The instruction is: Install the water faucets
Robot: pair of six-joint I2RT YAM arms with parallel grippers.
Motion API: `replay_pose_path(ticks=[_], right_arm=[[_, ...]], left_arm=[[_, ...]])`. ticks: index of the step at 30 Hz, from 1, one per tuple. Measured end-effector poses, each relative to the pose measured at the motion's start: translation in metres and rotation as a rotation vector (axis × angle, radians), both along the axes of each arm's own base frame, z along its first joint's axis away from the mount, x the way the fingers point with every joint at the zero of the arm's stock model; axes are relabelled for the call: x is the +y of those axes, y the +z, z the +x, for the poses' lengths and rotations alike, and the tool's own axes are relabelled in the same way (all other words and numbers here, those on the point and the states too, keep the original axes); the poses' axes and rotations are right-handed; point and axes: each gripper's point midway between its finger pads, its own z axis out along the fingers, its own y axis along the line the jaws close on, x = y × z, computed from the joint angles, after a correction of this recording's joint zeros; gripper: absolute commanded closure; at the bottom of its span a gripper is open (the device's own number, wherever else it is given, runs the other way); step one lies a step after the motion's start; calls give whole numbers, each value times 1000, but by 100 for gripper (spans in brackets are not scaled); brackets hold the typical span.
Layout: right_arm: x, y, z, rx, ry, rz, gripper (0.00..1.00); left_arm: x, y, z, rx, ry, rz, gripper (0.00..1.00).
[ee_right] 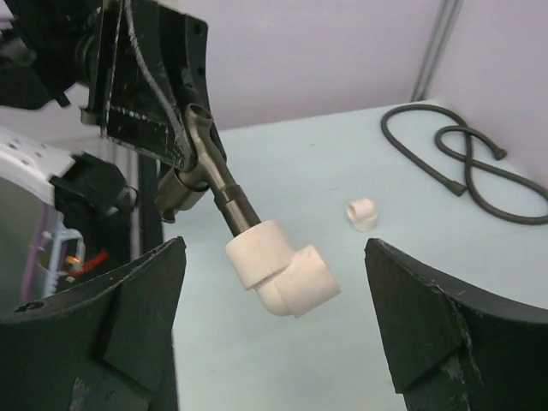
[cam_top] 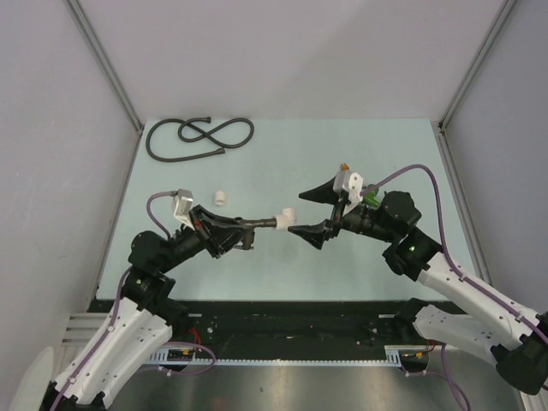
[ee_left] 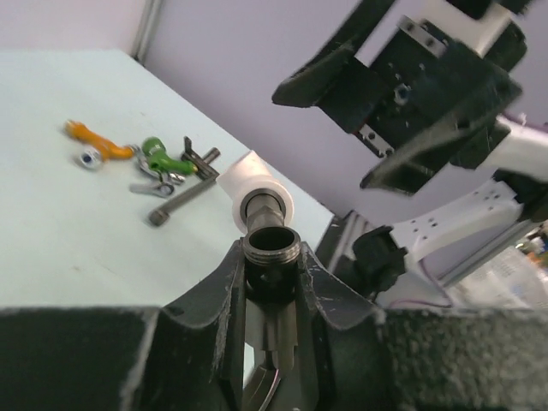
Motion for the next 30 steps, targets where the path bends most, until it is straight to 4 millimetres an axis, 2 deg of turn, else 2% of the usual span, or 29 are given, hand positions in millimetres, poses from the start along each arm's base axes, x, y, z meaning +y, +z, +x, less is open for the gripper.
replay_pose_path(ticks=[3,7,11,13,16,19,20,22,23,25,26,30], right_arm=[[7,-9,-4,-99,-26,-62,11],[15,-27,-7,-201,-55,-149,11],[22,-44,-2,-257,-74,-220,12],[25,-51,1,-269,-85,-246,14],[29,-64,7,-277,-101,-288,21],[31,-71,10,-277,-110,-311,40],[31,-71,11,-277,-111,-312,53],[31,-70,11,-271,-117,-306,67],[30,-68,12,-270,-117,-298,82],[31,-67,9,-261,-99,-286,95],[32,-67,7,-253,-93,-279,100],[34,-64,-2,-190,-48,-232,100]], left_arm=[[-3,-5,5,117,0,-61,100],[-5,0,9,216,3,-133,100],[-4,7,9,257,0,-186,100],[-5,11,10,273,-4,-210,100],[-6,14,10,297,-18,-241,100],[-9,16,10,323,-38,-267,100],[-9,15,10,329,-44,-270,100],[-11,14,8,336,-63,-269,100],[-12,14,7,336,-68,-268,100],[-12,14,5,327,-77,-262,100],[-12,14,5,319,-77,-256,100],[-11,16,0,219,-78,-200,100]])
